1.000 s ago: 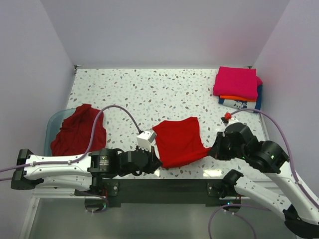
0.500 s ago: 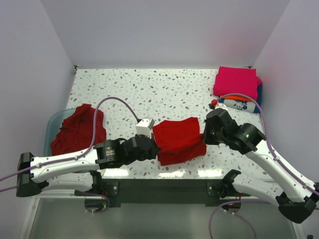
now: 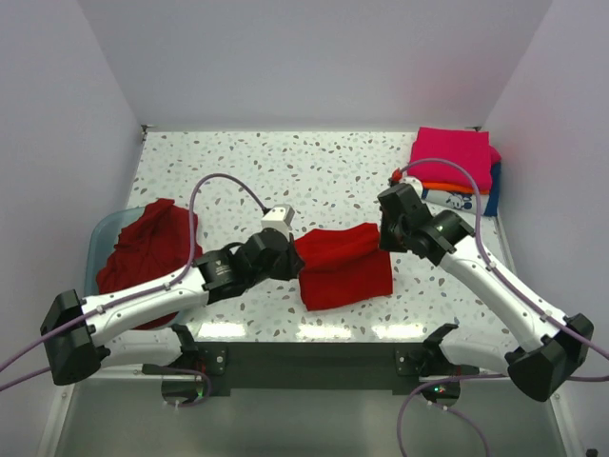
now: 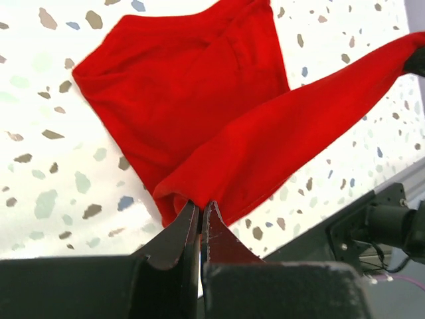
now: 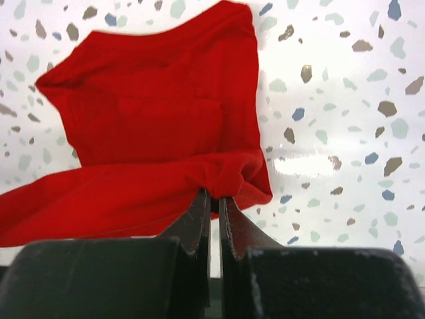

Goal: Fold and stack the t-shirts
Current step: Fold the tshirt

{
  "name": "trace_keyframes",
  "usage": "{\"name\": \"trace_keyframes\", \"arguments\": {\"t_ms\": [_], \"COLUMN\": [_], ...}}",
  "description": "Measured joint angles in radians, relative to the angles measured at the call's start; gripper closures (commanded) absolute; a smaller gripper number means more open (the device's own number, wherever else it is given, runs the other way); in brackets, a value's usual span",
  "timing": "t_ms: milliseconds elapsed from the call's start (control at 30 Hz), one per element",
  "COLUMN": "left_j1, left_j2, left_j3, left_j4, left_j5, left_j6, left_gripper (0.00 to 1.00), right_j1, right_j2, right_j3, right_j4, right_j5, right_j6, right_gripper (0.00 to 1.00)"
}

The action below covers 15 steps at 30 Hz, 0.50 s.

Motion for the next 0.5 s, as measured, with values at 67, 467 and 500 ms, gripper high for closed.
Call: {"name": "trace_keyframes", "arguments": {"t_ms": [67,467,500], "left_j1": [0.039,0.222,0.235], "left_j2": [0.022,0.200,0.214], "left_j3": [-0.007,-0.012,-0.012], "left_j4": [0.024,0.143,0.150], "left_j5": [0.029,0.175,0.183], "left_j6": [0.021,0.106,0.111], "left_gripper": [1.00,1.00,1.00], "right_j1": [-0.044,-0.126,-0.130], "right_j2": [0.035,0.311,0.331], "right_j3": [0.000,0.036,0.046], "right_j4": [0.038,0.182,0.187], "right_j5": [-0.018,-0.065,-0.066], "right_j6": [-0.019,-0.091,-0.095], "right_gripper": [1.00,1.00,1.00]}}
